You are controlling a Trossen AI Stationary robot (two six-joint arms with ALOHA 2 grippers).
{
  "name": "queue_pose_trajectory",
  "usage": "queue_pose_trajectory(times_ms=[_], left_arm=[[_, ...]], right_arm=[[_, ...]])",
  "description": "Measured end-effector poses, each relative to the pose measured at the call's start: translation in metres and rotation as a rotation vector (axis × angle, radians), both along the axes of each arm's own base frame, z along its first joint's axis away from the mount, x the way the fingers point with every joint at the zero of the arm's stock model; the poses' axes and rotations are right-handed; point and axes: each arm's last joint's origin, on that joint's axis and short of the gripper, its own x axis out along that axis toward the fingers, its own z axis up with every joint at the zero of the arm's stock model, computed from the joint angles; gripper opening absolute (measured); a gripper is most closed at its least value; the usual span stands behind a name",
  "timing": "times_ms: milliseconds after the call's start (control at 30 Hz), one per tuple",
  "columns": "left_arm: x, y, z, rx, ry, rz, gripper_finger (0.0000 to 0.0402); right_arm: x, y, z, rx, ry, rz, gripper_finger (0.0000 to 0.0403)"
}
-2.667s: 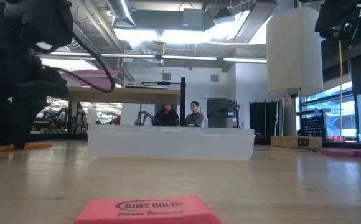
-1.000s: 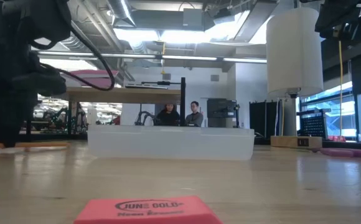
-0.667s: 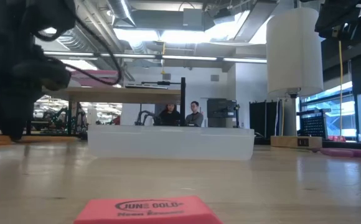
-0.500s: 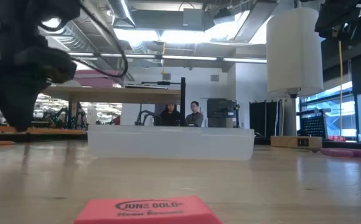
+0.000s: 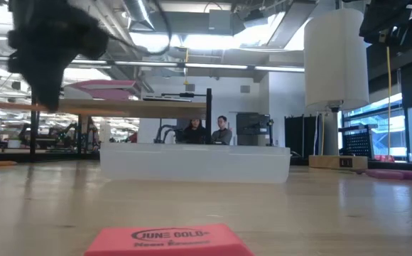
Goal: Pack school essentials
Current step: Put the right orange pencil into the blue supply box
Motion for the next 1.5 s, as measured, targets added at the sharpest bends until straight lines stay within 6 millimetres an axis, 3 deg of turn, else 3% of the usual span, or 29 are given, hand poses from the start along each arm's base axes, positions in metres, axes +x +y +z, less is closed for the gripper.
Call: queue_pose_trajectory(times_ms=[300,533,1000,1300,1500], left_arm=[[0.02,0.016,0.024,0.057,-0.113,-0.204,0.0014],[0.043,0.029,0.025,0.086,-0.23,-0.333,0.0014],[0.1,0.04,-0.009,0.217,-0.381,-0.56,0.0014],[0.109,0.037,-0.035,0.223,-0.298,-0.622,0.0014],[0.11,0.037,-0.04,0.225,-0.281,-0.636,0.0014]], right_arm=[[0.0,0.0,0.0,0.0,0.0,0.0,0.003],[0.0,0.0,0.0,-0.001,0.0,0.001,0.003],[0.0,0.0,0.0,-0.002,0.0,0.002,0.003],[0.0,0.0,0.0,0.0,0.001,0.0,0.003],[0.0,0.0,0.0,0.0,0.001,0.0,0.003]])
